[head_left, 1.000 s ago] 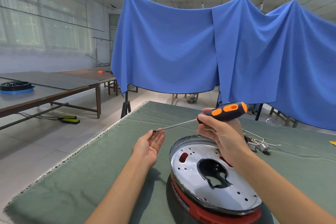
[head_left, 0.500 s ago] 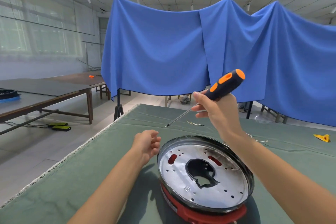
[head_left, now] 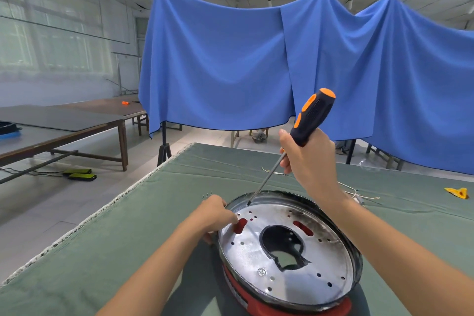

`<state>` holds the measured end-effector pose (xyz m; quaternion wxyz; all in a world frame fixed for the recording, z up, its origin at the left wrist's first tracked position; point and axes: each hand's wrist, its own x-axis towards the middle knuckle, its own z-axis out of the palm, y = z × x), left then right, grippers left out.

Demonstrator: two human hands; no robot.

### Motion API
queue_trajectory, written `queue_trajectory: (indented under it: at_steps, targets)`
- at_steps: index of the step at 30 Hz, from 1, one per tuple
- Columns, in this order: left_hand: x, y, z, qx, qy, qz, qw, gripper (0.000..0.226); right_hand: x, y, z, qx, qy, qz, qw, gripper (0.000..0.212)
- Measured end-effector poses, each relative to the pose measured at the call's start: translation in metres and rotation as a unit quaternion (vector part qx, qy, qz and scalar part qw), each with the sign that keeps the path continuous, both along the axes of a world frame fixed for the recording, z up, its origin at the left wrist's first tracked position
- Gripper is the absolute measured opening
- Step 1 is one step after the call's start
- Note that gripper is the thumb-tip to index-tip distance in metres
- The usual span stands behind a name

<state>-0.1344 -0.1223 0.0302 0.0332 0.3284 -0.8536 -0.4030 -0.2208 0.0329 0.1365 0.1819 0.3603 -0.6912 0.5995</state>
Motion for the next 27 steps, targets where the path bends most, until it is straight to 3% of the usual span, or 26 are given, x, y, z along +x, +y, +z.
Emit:
queue_trajectory:
  at_steps: [7,15,18,27]
  targets:
    - [0.005,0.004,-0.007,0.102,0.127,0.008,0.987,0.041,-0.005,-0.018,-0.012,-0.002,0.012,0.019,1.000,0.029]
    - [0.010,0.012,-0.017,0.244,0.245,0.062,0.936,0.007,-0.013,-0.035,-0.023,-0.040,-0.037,0.047,0.997,0.022]
    - [0.010,0.016,-0.019,0.298,0.291,0.051,0.907,0.035,-0.014,-0.040,-0.024,-0.061,-0.045,0.062,0.995,0.017]
    - [0.011,0.020,-0.024,0.310,0.315,0.076,0.894,0.027,-0.016,-0.044,-0.024,-0.059,-0.019,0.050,0.997,0.016]
